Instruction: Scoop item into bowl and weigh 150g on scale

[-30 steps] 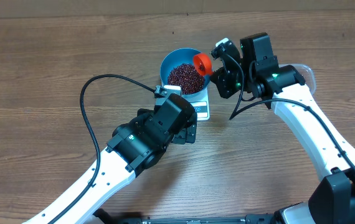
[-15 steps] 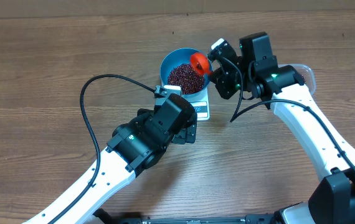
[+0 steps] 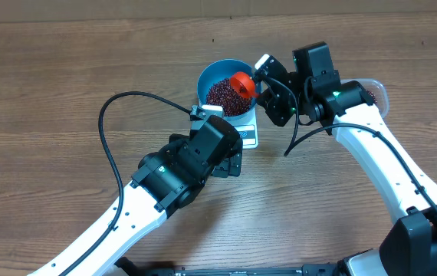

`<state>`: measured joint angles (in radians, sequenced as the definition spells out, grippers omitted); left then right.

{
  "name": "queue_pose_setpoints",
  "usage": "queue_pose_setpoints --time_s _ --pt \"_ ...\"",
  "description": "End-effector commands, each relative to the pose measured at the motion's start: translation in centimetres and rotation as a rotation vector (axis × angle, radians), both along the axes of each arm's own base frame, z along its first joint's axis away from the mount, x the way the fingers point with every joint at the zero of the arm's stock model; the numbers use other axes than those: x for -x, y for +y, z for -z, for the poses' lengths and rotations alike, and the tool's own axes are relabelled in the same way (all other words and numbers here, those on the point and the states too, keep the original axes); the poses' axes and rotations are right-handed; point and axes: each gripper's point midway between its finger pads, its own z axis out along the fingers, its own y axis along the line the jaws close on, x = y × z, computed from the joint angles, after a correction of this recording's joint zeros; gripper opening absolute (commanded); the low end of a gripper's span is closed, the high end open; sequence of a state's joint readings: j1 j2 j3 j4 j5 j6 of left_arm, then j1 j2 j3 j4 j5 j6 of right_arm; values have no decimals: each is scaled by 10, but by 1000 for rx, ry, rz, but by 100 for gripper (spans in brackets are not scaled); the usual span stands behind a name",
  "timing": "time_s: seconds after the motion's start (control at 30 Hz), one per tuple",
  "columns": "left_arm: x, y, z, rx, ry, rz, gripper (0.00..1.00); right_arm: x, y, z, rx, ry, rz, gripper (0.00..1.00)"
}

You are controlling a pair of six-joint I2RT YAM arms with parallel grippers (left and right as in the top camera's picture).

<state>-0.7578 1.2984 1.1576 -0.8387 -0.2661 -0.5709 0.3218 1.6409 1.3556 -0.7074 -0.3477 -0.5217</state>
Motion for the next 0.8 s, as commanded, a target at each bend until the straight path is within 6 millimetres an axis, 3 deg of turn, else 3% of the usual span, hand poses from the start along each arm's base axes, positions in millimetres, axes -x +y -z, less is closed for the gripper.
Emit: queue_pose_setpoints --time_s 0.0,0.77 --pt "-1 0 -1 2 -4 -14 99 -5 5 -17 -8 -65 -30 4" --pt "-1 0 -1 2 -4 -14 100 -4 5 -16 68 -148 -158 4"
